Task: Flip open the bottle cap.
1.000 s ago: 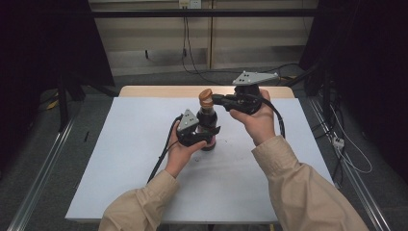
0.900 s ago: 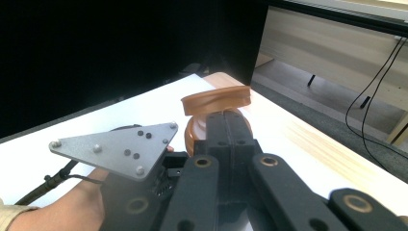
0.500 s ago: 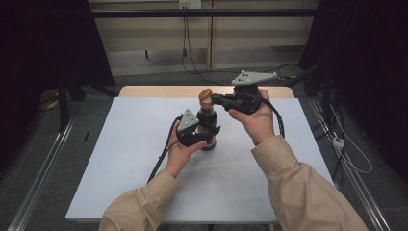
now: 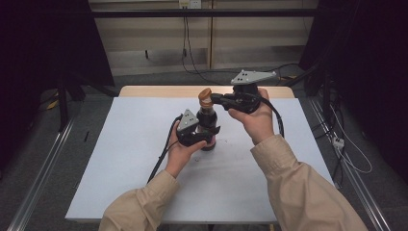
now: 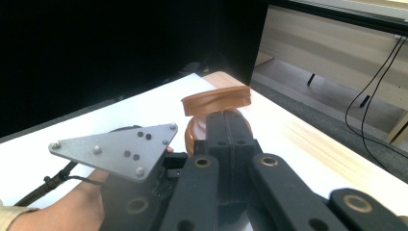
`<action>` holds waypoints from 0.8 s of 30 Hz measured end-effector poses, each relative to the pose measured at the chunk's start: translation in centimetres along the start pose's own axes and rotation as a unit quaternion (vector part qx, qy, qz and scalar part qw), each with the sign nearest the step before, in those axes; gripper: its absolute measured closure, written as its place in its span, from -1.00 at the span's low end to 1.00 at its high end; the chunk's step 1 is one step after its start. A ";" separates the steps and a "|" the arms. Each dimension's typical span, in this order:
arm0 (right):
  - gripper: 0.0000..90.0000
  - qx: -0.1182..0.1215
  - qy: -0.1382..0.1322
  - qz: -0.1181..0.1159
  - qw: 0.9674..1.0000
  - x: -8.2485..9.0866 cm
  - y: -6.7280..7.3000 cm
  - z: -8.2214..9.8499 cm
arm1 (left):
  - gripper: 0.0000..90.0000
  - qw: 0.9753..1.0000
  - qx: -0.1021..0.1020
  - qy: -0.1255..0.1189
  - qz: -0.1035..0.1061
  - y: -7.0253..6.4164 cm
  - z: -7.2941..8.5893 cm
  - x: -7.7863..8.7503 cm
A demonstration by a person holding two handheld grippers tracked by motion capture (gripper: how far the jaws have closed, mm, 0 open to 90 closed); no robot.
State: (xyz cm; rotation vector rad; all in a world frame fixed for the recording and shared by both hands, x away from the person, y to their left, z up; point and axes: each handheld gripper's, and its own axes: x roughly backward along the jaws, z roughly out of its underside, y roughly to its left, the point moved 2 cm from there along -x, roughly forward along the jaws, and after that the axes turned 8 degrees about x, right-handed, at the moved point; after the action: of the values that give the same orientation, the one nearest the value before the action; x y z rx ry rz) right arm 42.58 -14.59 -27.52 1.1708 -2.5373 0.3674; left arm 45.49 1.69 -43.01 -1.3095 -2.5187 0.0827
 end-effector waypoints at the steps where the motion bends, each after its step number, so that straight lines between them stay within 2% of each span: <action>1: 1.00 0.001 0.000 0.001 1.000 0.0 0.0 0.0 | -0.32 1.000 0.000 0.000 0.000 0.0 0.0 0.0; 24: 1.00 0.000 -0.006 -0.003 1.000 0.1 0.0 -0.3 | -0.32 1.000 -0.005 0.001 -0.001 -0.1 0.0 0.0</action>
State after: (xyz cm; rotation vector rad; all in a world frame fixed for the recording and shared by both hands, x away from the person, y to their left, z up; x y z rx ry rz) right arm 42.59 -14.58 -27.17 1.1844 -2.5431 0.3584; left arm 45.44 1.65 -43.01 -1.3110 -2.5206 0.0687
